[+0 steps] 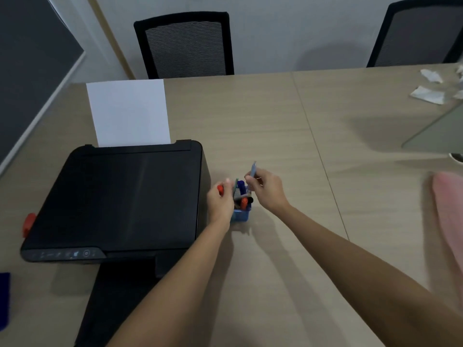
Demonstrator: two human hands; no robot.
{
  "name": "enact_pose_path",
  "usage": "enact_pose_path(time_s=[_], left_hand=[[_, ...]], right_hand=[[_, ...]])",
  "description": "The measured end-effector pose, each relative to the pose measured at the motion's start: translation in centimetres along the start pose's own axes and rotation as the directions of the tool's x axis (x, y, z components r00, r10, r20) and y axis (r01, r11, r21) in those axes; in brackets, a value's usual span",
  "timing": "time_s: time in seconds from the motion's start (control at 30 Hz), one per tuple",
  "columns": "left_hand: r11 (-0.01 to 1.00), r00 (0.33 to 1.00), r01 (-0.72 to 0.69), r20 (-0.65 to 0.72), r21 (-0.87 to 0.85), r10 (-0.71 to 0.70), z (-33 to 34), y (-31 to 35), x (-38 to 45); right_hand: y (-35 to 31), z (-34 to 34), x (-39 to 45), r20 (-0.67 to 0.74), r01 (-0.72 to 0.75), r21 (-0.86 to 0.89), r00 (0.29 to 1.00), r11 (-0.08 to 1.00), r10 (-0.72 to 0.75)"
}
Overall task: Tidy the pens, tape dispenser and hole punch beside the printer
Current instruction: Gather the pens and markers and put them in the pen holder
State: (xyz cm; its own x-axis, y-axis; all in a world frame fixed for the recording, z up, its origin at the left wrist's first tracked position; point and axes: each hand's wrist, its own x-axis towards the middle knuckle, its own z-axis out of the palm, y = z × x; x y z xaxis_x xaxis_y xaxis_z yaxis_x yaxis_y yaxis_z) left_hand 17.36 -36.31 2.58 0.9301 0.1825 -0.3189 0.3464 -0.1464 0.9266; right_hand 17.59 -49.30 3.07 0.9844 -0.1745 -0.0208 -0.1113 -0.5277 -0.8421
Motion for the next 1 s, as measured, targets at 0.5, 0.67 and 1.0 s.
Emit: enact_pose_path(time_s=[0.5,0.67,1.0], left_hand=[[0.852,0.997,-0.08,0.059,0.518,0.057,0.7,-1.0,0.0],[0.986,0.987,0.145,0.064,0.081,-0.15,1.0,-0.6,-0.4],[0.726,0.874,0.481,0.331,-0.492,-0.354,0.2,0.1,-1.4]], right_hand=[[2.0,0.5,-0.5,0.114,-0.025,-0.146,0.993,0.989,0.042],[2.3,0.0,0.1,0.292,-0.115,-0.287,0.935,0.951,0.202],[3.7,-0.1,-1.3,0.442,-0.19,-0.079,0.874,0.979,0.205]])
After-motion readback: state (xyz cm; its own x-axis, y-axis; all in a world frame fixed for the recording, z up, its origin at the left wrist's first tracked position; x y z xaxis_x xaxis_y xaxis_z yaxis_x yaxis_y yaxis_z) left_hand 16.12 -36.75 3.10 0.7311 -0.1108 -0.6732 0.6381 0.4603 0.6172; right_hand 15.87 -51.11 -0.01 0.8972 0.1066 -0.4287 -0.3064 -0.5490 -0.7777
